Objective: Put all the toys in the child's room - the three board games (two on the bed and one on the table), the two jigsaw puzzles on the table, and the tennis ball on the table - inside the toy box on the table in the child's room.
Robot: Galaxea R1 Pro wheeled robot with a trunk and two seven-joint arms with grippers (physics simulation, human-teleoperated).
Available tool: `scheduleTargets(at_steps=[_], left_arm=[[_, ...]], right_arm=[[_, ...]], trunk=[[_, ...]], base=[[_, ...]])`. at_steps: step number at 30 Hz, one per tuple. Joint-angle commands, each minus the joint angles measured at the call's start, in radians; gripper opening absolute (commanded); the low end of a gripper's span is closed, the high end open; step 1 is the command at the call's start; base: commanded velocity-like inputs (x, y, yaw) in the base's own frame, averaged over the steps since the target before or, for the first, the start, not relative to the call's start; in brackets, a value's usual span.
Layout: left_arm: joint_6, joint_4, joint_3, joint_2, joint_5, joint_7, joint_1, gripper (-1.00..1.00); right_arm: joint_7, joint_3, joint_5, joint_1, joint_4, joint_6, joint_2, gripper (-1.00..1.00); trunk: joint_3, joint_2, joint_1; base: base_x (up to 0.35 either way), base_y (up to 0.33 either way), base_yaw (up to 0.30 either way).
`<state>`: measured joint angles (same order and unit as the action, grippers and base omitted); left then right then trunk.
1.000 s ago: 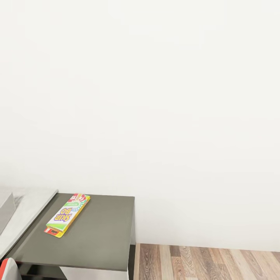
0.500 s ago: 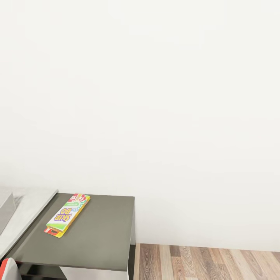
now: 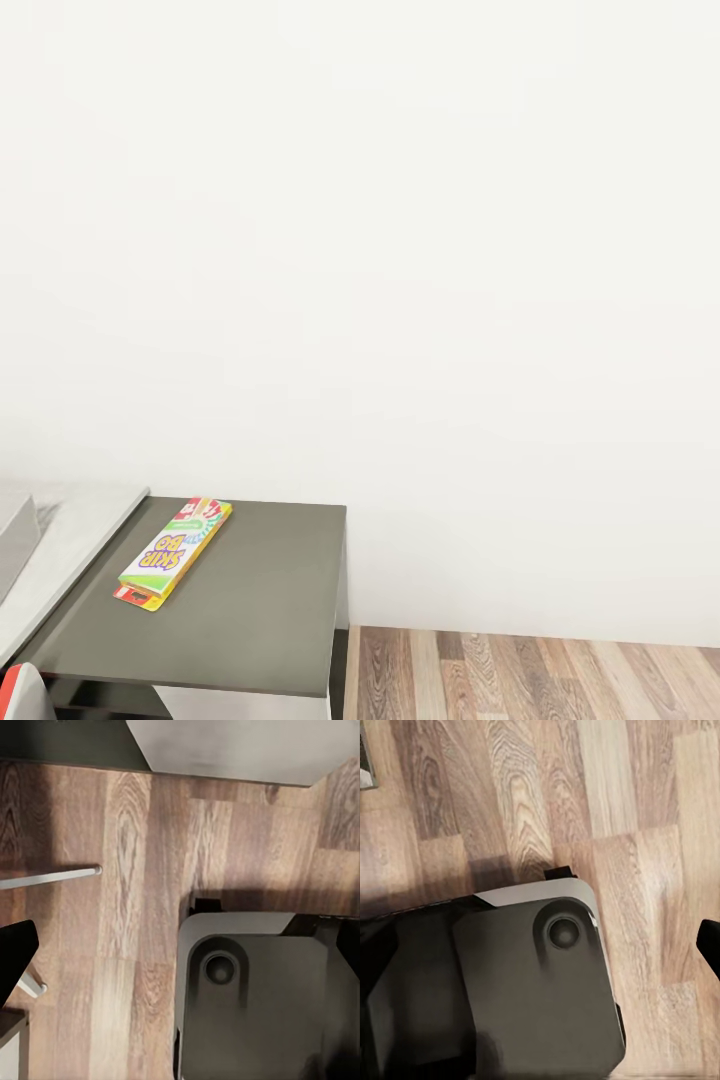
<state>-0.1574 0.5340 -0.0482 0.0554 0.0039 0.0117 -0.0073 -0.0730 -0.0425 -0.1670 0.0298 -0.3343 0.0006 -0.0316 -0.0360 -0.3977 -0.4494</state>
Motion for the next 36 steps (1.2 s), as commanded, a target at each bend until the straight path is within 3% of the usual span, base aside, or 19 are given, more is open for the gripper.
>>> scheduleTargets(at_steps=[1, 16, 26, 36], left_arm=[[-0.015, 0.009, -0.001, 0.000, 0.001, 0.001, 0.000, 1.00], [-0.208, 0.172, -0.001, 0.001, 0.001, -0.079, 0.000, 1.00], [-0.266, 0.236, -0.001, 0.000, 0.002, -0.090, 0.000, 1.00], [-0.366, 0.326, -0.003, 0.003, 0.002, -0.130, 0.000, 1.00]], right_arm=[[-0.001, -0.005, -0.005, 0.001, -0.009, 0.013, -0.001, 1.00], [-0.001, -0.008, -0.006, 0.001, -0.164, 0.219, -0.004, 1.00], [0.000, -0.008, -0.006, -0.002, -0.289, 0.338, -0.010, 1.00], [0.003, -0.007, -0.009, -0.014, -0.448, 0.392, -0.003, 1.00]], trunk=[[-0.002, -0.002, -0.001], [-0.002, -0.002, -0.001], [-0.002, -0.002, -0.001], [-0.002, -0.002, -0.001]], base=[[0.000, 0.000, 0.000], [0.000, 0.000, 0.000], [0.000, 0.000, 0.000], [0.000, 0.000, 0.000]])
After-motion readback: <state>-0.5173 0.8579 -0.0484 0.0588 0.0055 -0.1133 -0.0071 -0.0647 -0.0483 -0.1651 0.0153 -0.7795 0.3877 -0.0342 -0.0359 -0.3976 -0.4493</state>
